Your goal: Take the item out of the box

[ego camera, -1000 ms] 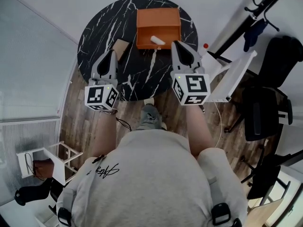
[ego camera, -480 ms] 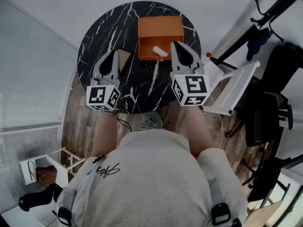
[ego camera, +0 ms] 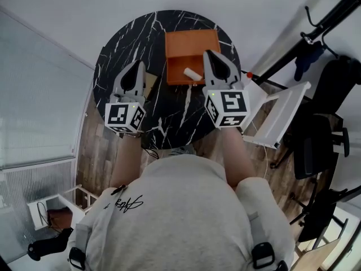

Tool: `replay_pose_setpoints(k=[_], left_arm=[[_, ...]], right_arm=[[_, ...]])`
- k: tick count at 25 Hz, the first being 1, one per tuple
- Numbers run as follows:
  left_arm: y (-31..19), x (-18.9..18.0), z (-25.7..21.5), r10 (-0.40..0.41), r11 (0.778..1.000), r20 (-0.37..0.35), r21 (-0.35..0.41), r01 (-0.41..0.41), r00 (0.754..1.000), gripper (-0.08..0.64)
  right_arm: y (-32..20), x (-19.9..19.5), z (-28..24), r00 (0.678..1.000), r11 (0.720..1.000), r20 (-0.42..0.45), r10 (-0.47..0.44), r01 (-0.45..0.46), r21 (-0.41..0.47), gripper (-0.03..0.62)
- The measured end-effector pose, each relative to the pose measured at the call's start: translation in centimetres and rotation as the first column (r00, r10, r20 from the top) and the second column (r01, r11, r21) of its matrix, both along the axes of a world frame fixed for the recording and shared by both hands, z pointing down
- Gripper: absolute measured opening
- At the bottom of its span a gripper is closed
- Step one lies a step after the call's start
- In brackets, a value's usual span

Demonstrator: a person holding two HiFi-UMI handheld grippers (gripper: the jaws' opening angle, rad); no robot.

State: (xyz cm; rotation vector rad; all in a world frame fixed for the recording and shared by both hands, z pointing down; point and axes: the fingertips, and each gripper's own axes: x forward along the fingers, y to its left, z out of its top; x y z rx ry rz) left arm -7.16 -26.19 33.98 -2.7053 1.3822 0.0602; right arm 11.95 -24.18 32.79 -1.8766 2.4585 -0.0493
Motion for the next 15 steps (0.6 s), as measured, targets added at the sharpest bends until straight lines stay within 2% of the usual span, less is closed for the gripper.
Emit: replay_pose_setpoints(k=[15], left_arm=[[-4.8,-0.3,-0.2,0.046,0.999,-0.004,-0.011,-0.046,0.999,0.003]], right_arm=[[-5.0,-1.3,-1.0,1.0,1.0,0.004,0.013,-0.013,0.019,0.011]])
